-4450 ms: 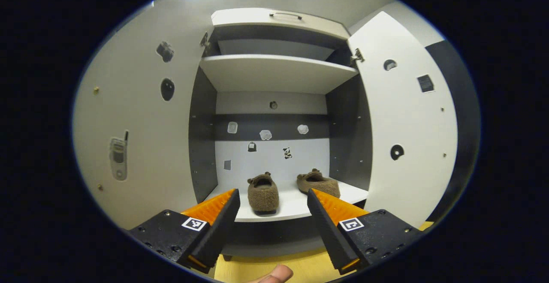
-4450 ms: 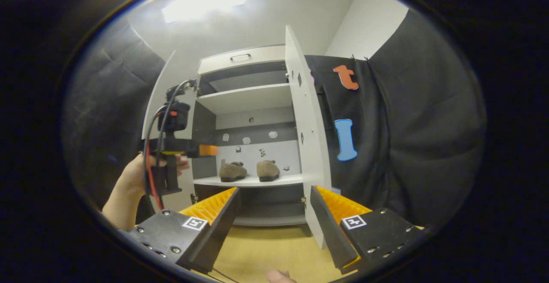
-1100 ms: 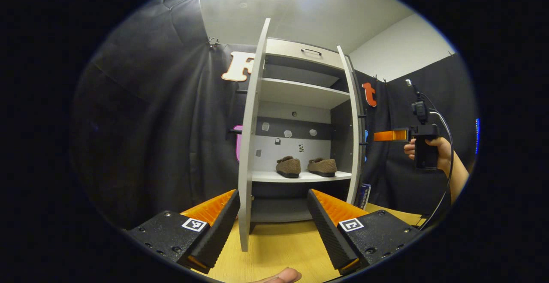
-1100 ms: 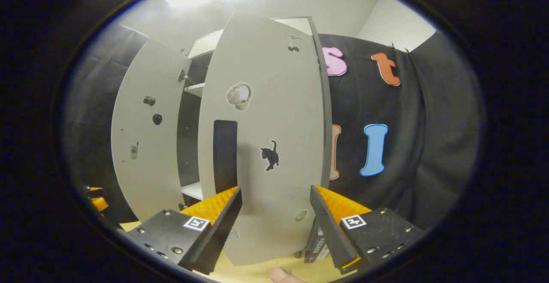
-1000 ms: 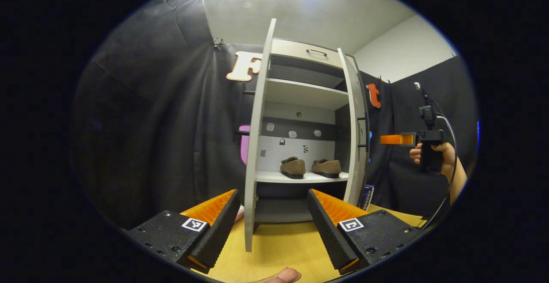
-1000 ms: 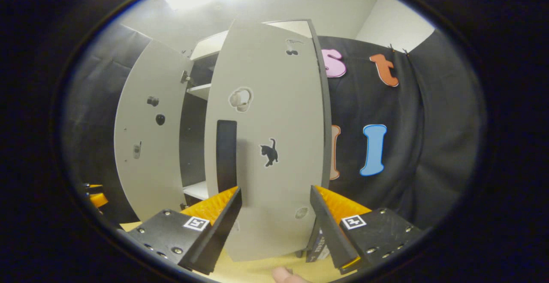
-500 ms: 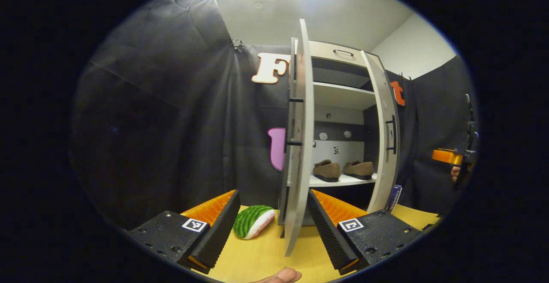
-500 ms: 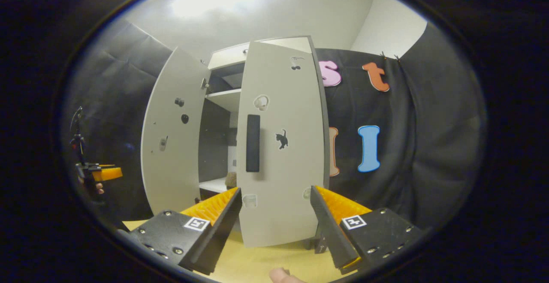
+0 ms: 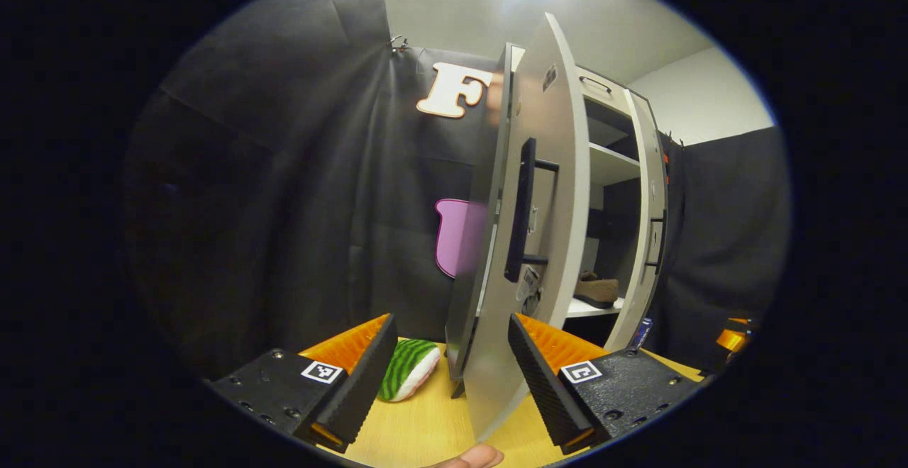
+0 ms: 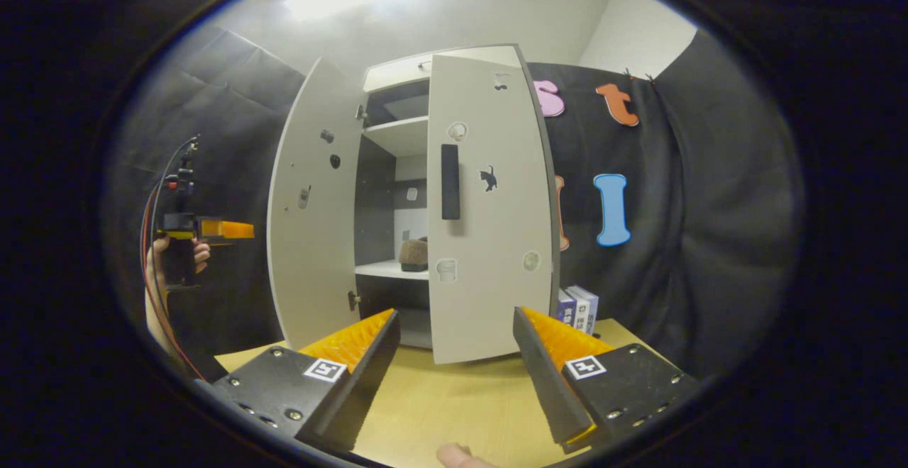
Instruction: Grab one shoe with the right hand and put it into the shoe cabinet, grab the other shoe with the left hand and put it into the shoe cabinet; then close the right door with the right hand and the left door with the left hand.
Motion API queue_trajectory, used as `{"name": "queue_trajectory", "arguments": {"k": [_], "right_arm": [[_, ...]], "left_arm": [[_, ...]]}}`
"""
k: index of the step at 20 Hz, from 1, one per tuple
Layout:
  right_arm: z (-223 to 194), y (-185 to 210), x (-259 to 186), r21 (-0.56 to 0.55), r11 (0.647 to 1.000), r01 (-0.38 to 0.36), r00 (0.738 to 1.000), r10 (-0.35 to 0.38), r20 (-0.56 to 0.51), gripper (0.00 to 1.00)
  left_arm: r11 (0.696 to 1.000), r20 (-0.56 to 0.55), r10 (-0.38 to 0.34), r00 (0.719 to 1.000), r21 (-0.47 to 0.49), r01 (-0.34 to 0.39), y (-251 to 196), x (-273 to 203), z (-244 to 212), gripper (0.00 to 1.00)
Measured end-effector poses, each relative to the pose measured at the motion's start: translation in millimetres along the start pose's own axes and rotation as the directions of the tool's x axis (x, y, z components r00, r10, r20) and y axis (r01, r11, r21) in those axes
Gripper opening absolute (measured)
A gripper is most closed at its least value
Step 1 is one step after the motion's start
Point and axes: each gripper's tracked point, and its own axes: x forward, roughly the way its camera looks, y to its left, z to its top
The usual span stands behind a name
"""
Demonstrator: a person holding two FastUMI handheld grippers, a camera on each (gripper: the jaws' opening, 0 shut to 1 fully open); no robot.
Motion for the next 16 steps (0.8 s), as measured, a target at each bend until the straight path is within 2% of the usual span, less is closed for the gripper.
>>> {"name": "queue_trajectory", "arguments": {"k": [4,5,6,8,11,12,15,16], "right_arm": [[8.0,-9.2,-10.7,0.032,0.999,0.025,0.999,-0.026,0.022,0.96],[8.7,-9.5,-13.8,0.03,0.999,0.027,0.999,-0.028,0.025,0.96],[10.4,-12.2,-16.3,0.028,0.999,0.036,0.999,-0.037,0.031,0.96],[10.9,-17.7,-20.2,0.025,0.998,0.052,0.998,-0.053,0.04,0.95],[9.6,-19.4,-25.9,0.041,0.998,0.053,0.997,-0.055,0.044,0.96],[9.6,-19.9,-26.9,0.046,0.998,0.051,0.998,-0.053,0.047,0.96],[8.4,-22.2,-30.1,0.053,0.997,0.052,0.997,-0.054,0.048,0.96],[7.7,-21.4,-30.5,0.051,0.997,0.049,0.998,-0.052,0.046,0.96]], "left_arm": [[0.999,0.012,0.032,0.999,0.029,-0.032,24.8,33.7,20.7,0.93],[0.999,0.012,0.032,0.999,0.023,-0.033,27.6,38.6,25.4,0.96],[1.0,0.01,0.028,1.0,0.005,-0.028,26.7,42.9,30.3,0.93],[1.0,0.004,0.008,1.0,-0.01,-0.008,20.6,51.7,38.7,0.96],[0.998,0.002,0.003,1.0,0.059,-0.003,12.0,57.6,47.8,0.93],[0.999,0.007,-0.007,1.0,0.052,0.007,5.9,56.5,49.8,0.93],[0.998,-0.02,0.03,0.999,0.049,-0.029,3.9,58.8,50.1,0.9],[0.998,-0.03,0.052,0.998,0.049,-0.051,3.2,59.0,49.8,0.95]]}}
